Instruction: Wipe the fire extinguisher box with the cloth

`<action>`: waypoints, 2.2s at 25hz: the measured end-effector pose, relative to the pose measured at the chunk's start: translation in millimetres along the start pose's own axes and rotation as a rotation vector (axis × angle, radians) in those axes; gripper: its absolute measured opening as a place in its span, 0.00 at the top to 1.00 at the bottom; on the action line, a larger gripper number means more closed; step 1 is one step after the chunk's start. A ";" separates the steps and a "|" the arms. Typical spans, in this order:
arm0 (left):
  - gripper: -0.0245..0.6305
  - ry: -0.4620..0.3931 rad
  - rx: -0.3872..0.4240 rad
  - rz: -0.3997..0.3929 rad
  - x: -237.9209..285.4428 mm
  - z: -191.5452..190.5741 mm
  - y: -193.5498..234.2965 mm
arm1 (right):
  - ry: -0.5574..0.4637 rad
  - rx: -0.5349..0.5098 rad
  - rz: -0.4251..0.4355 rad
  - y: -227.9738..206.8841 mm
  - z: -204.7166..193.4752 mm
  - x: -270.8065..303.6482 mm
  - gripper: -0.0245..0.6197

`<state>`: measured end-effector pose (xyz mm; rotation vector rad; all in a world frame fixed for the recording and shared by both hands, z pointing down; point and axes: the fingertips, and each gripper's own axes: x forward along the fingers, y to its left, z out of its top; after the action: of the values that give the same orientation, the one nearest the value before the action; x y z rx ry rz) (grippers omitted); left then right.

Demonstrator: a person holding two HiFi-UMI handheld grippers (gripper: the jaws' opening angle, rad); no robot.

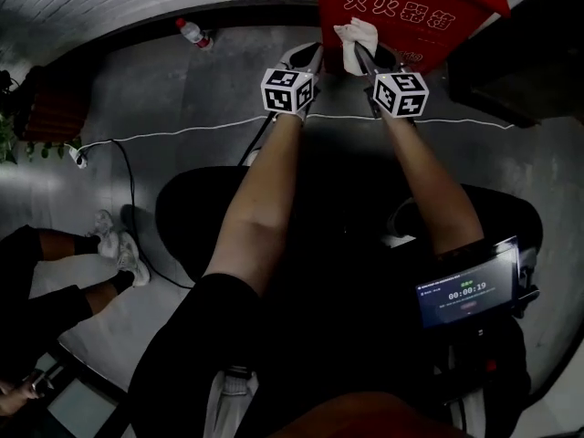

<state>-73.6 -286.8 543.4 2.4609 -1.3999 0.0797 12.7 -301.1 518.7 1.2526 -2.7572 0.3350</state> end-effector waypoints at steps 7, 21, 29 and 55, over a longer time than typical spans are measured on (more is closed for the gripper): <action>0.96 0.038 -0.011 0.027 12.4 -35.9 22.0 | 0.037 0.031 0.048 10.7 -43.3 32.7 0.80; 0.96 0.027 0.013 -0.038 34.8 -25.8 1.2 | 0.051 0.053 -0.080 -8.9 -45.5 51.2 0.80; 0.96 0.023 0.013 -0.049 41.8 -24.6 -15.5 | 0.052 0.010 -0.083 -15.7 -40.5 38.1 0.80; 0.96 0.043 0.016 -0.114 80.4 -40.5 -62.7 | 0.031 0.153 -0.294 -118.0 -62.4 -30.8 0.81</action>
<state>25.6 -311.8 583.0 2.5308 -1.2434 0.1178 121.5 -339.1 592.8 1.6469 -2.5107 0.5388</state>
